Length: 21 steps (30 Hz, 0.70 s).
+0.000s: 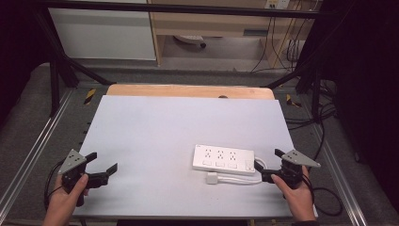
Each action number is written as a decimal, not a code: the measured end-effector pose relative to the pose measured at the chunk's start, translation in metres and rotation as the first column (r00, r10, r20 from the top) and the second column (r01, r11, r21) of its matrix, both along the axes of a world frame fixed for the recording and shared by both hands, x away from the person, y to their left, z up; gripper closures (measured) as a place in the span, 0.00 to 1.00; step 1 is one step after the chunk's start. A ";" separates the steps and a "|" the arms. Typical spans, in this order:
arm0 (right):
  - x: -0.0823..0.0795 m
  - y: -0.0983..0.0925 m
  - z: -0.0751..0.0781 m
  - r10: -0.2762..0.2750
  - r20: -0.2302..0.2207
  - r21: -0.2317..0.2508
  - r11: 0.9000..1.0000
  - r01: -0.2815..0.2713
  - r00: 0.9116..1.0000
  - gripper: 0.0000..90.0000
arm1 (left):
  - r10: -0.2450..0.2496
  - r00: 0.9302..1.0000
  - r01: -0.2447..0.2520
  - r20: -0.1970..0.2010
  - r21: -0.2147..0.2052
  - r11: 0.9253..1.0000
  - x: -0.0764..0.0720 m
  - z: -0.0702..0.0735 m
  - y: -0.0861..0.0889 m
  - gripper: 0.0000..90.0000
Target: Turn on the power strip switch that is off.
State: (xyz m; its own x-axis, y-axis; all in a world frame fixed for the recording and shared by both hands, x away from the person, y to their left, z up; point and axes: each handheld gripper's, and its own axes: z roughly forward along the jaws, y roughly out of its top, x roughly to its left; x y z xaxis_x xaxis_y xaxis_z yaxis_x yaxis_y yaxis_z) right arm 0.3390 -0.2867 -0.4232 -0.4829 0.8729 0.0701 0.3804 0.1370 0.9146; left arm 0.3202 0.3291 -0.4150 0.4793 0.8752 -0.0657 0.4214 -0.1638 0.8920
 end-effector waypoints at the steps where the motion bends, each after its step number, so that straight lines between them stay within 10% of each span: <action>1: 0.000 0.000 0.001 -0.001 0.000 0.003 1.000 0.001 1.000 0.02 | 0.000 1.000 0.000 0.000 0.000 1.000 0.000 0.000 0.000 0.08; 21: -0.001 0.012 0.016 -0.046 0.015 0.044 0.998 0.045 0.999 0.03 | -0.001 1.000 0.001 -0.004 0.006 1.000 0.000 0.000 0.001 0.08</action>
